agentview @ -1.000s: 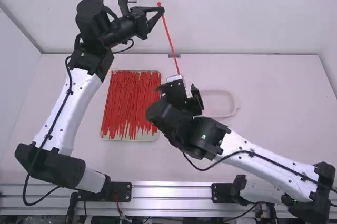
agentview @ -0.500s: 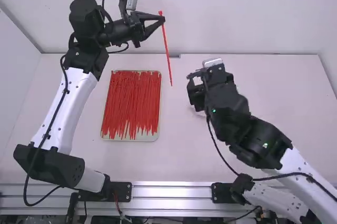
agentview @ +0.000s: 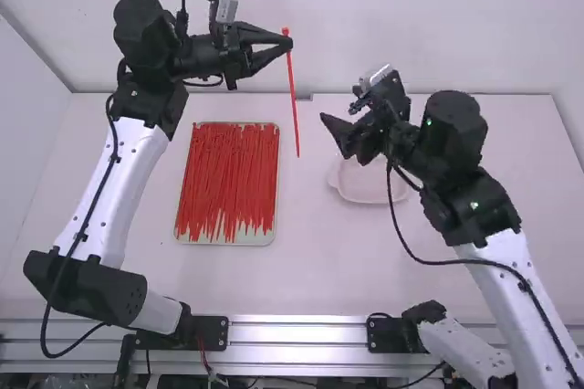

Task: Fasten the cable tie

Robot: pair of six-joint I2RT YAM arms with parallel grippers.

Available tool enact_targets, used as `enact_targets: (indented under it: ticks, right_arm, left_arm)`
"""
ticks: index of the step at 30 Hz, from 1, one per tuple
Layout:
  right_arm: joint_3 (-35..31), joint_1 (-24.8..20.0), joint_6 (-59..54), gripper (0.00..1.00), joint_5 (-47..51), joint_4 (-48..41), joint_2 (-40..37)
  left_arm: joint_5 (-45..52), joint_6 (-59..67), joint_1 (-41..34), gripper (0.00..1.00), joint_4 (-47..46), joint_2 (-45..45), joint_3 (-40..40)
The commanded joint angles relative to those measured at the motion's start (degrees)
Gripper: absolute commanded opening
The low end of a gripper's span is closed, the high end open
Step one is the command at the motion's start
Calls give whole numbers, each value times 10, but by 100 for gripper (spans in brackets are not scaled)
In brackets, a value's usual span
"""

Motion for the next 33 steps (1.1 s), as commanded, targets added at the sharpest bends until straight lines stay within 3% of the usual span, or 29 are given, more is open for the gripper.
enact_targets:
  ticks: [1,9,14,20,21,23,25,33]
  right_arm:
    - [18,-34,-5,73,-190,21,23]
    - [18,-89,69,72,-396,148,98]
    - [18,-75,105,73,-445,205,133]
    - [18,-38,104,65,-441,231,161]
    - [18,-37,104,60,-442,232,162]
    - [18,-35,104,26,-441,232,165]
    - [18,-37,105,2,-442,227,165]
    - [18,-55,130,0,-442,223,165]
  left_arm:
    - [41,-16,-8,2,10,-2,9]
    - [59,-38,-11,2,55,-2,9]
    - [44,-40,-12,2,57,-2,9]
    - [44,-41,-30,2,69,-2,9]
    - [44,-45,-30,2,75,-2,9]
    - [45,-60,-30,2,92,-2,9]
    - [45,-71,-30,2,108,-2,9]
    - [43,-70,-30,2,107,-2,9]
